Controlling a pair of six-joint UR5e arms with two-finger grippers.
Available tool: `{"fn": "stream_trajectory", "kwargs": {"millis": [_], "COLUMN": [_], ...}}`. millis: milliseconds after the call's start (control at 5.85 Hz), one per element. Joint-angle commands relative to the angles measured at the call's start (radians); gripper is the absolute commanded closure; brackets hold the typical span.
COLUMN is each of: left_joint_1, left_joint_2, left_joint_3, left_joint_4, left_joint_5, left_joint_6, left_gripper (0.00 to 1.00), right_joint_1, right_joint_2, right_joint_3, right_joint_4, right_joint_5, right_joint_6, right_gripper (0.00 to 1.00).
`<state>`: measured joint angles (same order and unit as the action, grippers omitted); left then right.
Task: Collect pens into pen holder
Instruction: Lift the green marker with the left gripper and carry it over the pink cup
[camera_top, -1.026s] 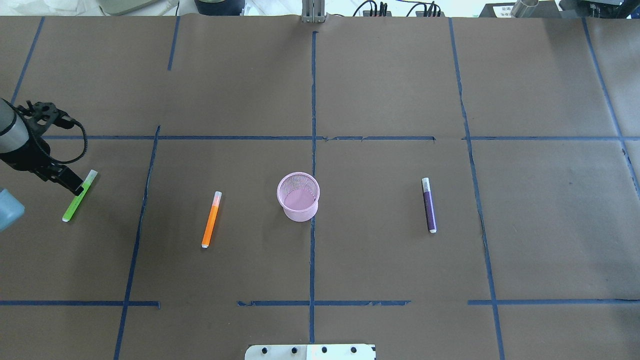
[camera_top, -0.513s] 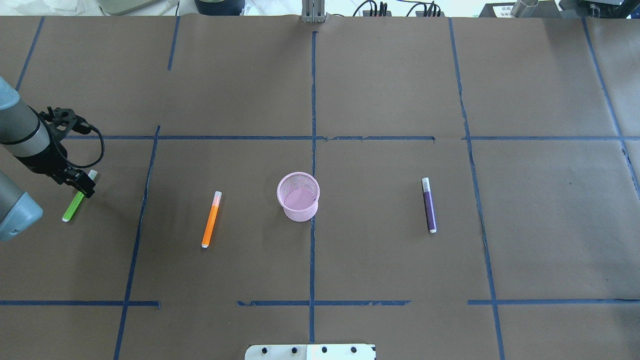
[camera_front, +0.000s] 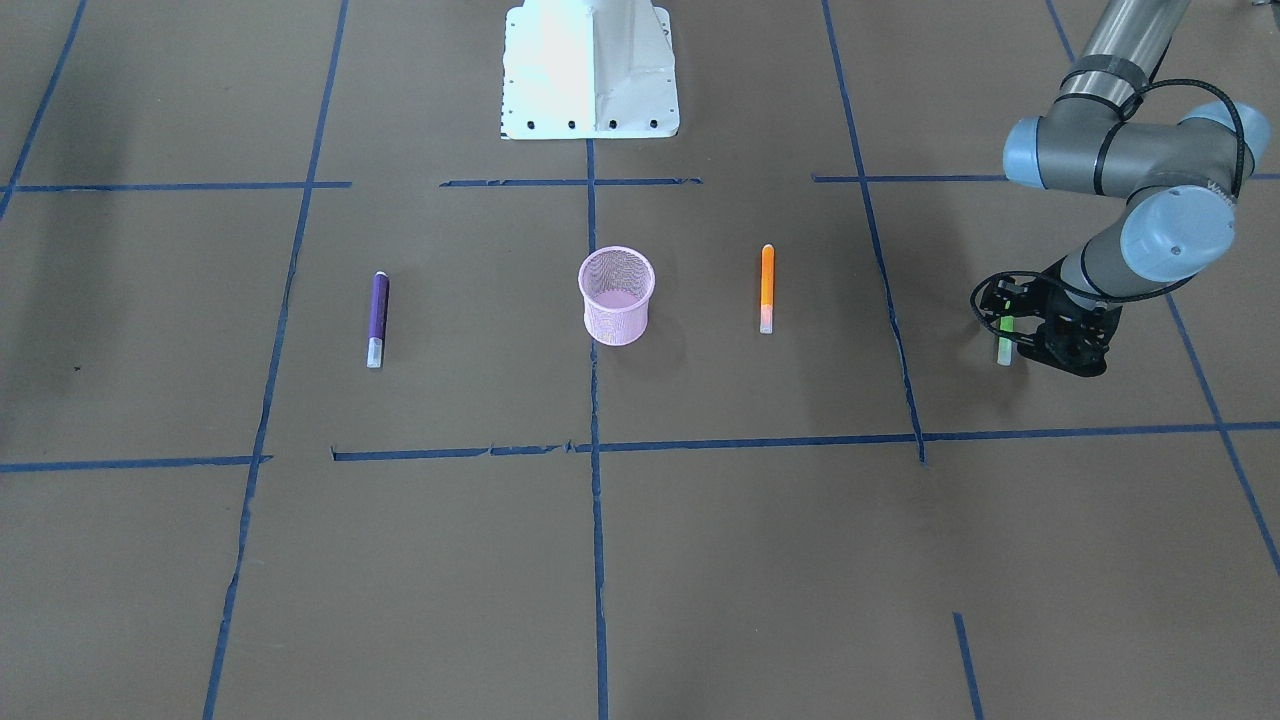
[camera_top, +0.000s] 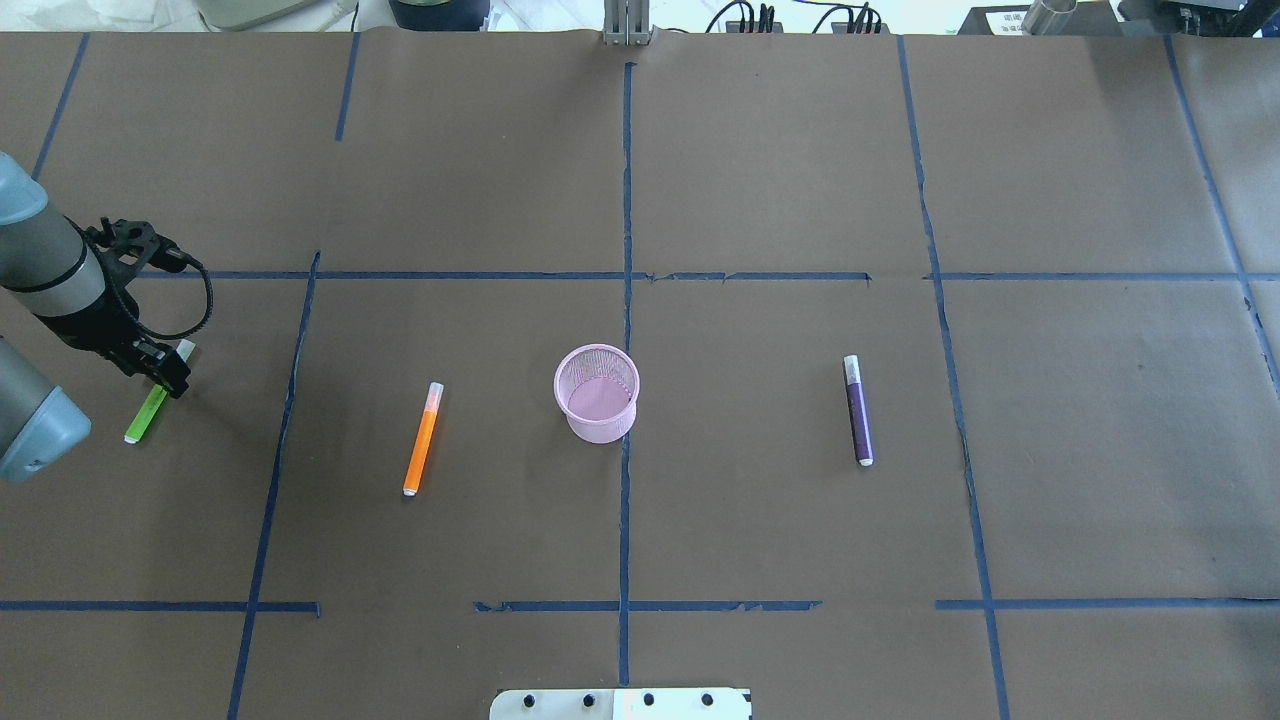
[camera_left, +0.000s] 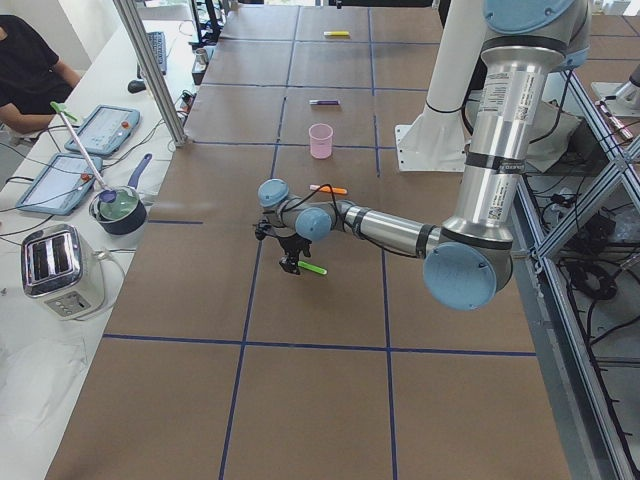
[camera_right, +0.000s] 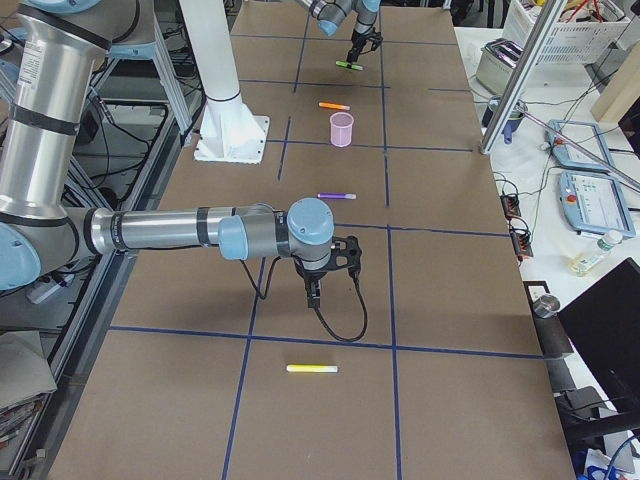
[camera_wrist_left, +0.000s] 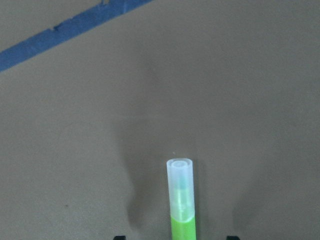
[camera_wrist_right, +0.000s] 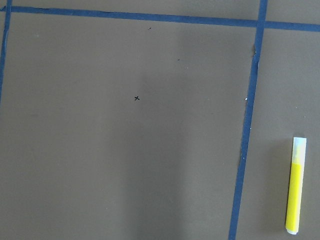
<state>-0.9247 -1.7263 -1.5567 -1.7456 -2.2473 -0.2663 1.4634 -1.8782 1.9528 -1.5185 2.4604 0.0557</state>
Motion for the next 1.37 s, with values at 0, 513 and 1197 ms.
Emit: {"fn": "stream_trajectory", "kwargs": {"millis": [0,513,1197], "left_joint_1": [0.003,0.003,0.003], "left_joint_2": [-0.001,-0.019,-0.132], "left_joint_3": [0.009,0.009,-0.268], "left_joint_4": [0.0,0.005,0.006], "left_joint_5": [0.0,0.003,-0.008], "left_joint_6": [0.001,0.001,-0.013], "left_gripper": [0.43,1.0,1.0], "right_joint_1": [0.0,0.0,0.0], "right_joint_2": [-0.001,-0.001,-0.001], "right_joint_3": [0.0,0.002,0.003], "right_joint_4": [0.0,0.001,0.006], "right_joint_5": [0.003,0.003,0.003], "right_joint_6": [0.0,0.0,0.0], "right_gripper": [0.0,0.0,0.0]}}
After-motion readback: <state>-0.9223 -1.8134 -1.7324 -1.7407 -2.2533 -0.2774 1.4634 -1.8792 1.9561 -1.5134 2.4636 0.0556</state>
